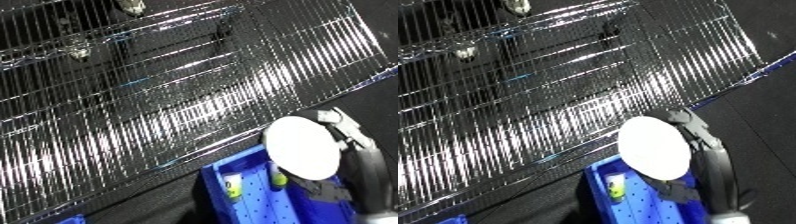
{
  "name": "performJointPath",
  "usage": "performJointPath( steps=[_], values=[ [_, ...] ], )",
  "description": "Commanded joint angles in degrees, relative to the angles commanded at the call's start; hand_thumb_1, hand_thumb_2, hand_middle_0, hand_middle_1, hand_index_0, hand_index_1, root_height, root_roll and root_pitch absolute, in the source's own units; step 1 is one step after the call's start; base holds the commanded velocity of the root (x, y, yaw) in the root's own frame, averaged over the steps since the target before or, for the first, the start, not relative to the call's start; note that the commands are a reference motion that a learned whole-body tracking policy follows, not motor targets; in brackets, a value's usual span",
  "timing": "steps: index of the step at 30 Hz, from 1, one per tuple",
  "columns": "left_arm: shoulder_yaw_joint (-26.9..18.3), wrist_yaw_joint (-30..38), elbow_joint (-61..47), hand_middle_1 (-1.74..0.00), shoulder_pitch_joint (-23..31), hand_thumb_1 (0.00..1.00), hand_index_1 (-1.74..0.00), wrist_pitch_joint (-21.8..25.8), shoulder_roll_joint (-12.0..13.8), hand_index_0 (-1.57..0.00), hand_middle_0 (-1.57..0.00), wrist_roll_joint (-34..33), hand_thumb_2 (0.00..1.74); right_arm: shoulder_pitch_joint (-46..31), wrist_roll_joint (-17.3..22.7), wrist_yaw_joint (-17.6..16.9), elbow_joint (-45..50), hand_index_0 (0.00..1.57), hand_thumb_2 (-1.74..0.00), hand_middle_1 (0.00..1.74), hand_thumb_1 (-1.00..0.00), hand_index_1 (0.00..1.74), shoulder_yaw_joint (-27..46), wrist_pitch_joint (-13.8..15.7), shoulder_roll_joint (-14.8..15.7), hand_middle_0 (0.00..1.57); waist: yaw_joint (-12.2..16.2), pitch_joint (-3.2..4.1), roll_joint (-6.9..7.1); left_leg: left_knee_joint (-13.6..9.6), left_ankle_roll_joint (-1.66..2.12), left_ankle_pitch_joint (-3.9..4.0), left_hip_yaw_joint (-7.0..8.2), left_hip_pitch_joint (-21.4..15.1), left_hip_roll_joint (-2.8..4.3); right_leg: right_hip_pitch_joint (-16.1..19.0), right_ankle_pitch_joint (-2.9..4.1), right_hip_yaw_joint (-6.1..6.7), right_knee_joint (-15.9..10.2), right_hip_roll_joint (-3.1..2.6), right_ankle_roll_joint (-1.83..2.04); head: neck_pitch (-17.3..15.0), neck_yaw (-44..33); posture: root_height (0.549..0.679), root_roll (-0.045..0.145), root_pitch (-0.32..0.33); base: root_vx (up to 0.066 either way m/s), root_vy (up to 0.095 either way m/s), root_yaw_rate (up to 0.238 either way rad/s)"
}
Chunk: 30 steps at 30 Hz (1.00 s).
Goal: Pick up the object and place it into the box
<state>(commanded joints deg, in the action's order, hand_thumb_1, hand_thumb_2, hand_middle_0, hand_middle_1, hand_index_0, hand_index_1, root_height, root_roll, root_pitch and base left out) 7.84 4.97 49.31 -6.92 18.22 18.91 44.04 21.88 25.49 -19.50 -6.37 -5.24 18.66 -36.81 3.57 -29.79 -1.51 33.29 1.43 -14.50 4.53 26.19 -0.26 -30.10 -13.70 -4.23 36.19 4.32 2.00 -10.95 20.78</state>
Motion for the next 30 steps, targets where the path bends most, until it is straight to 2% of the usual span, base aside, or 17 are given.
performJointPath(
  steps=[3,7,11,14,16,18,29,30],
  values=[
    [0.43,0.66,1.33,0.00,-0.15,0.00,0.00,1.25,-0.42,0.00,0.00,1.01,0.00,-3.43,4.73,1.38,-5.48,1.18,-1.30,1.30,-0.75,1.30,0.30,1.78,1.17,1.18,0.79,0.00,0.56,0.39,0.00,-0.53,-0.14,-0.72,0.33,0.82,-0.04,0.36,0.08,-0.25,-0.05,-2.71,2.95,0.647,0.061,0.105,0.003,0.023,-0.161],
    [1.96,0.48,2.20,0.00,0.07,0.00,0.00,2.38,-0.42,0.00,0.00,2.00,0.00,-5.50,10.54,4.15,-15.12,1.18,-1.30,1.30,-0.75,1.30,-0.27,3.90,1.38,1.18,0.78,0.00,0.74,0.09,-0.17,-0.83,-0.24,-1.64,0.35,1.70,-0.11,0.53,-0.16,-0.34,-0.11,-3.80,6.70,0.649,0.060,0.099,0.002,0.005,-0.056],
    [3.02,-0.15,2.57,0.00,-0.22,0.00,0.00,2.02,0.34,0.00,0.00,2.54,0.00,-6.03,16.87,6.48,-24.37,1.18,-1.30,1.30,-0.75,1.30,-1.01,3.14,1.31,1.18,0.11,0.00,0.35,-0.70,-0.35,-0.81,-0.48,-2.19,-0.10,2.54,-0.03,0.39,-1.12,-0.40,-0.32,-5.30,11.36,0.650,0.061,0.098,-0.019,-0.010,0.035],
    [3.76,-0.74,3.77,0.00,-0.81,0.00,0.00,1.80,0.78,0.00,0.00,2.44,0.00,-5.31,22.87,10.04,-32.58,1.18,-1.30,1.30,-0.75,1.30,-0.34,1.59,1.66,1.18,-0.61,0.00,-0.02,-0.81,-0.55,-0.96,-0.98,-2.58,-0.54,3.22,-0.07,0.16,-1.30,-0.39,-0.54,-6.51,14.43,0.651,0.061,0.090,0.004,-0.025,0.075],
    [4.23,-1.28,4.69,0.00,-1.16,0.00,0.00,1.83,0.96,0.00,0.00,2.32,0.00,-4.41,25.83,12.80,-37.98,1.02,-1.13,1.13,-0.65,1.13,0.53,0.65,1.89,1.02,-1.10,0.00,-0.32,-0.73,-0.66,-1.07,-1.34,-2.79,-0.86,3.60,-0.10,0.00,-1.25,-0.32,-0.64,-6.97,15.76,0.651,0.063,0.084,0.017,-0.030,0.083],
    [4.57,-1.86,5.32,0.00,-1.37,0.00,0.00,1.82,1.10,0.00,0.00,2.16,0.00,-3.31,26.82,14.71,-42.52,0.86,-0.96,0.96,-0.55,0.96,1.03,0.07,2.02,0.86,-1.52,0.00,-0.66,-0.67,-0.75,-1.13,-1.61,-2.97,-1.17,3.85,-0.09,-0.11,-1.20,-0.25,-0.71,-7.53,16.85,0.651,0.064,0.079,0.016,-0.019,0.076],
    [5.89,-3.96,6.53,0.00,-2.31,0.00,0.00,1.43,1.49,0.00,0.00,1.92,0.00,0.56,26.29,19.18,-55.45,0.00,0.00,0.00,0.00,0.00,0.82,-1.32,2.29,0.00,-2.57,0.00,-1.74,-1.23,-0.86,-0.69,-2.33,-3.68,-2.10,4.35,0.01,-0.40,-1.15,-0.30,-0.68,-8.52,17.95,0.651,0.068,0.067,0.008,-0.007,0.044],
    [5.94,-4.04,6.58,0.00,-2.37,0.00,0.00,1.37,1.54,0.00,0.00,1.95,0.00,0.72,26.16,19.44,-55.81,0.00,0.00,0.00,0.00,0.00,0.74,-1.44,2.31,0.00,-2.64,0.00,-1.76,-1.27,-0.86,-0.63,-2.39,-3.73,-2.14,4.40,0.00,-0.43,-1.14,-0.32,-0.68,-8.47,17.87,0.651,0.068,0.066,0.007,-0.009,0.033]
  ],
)
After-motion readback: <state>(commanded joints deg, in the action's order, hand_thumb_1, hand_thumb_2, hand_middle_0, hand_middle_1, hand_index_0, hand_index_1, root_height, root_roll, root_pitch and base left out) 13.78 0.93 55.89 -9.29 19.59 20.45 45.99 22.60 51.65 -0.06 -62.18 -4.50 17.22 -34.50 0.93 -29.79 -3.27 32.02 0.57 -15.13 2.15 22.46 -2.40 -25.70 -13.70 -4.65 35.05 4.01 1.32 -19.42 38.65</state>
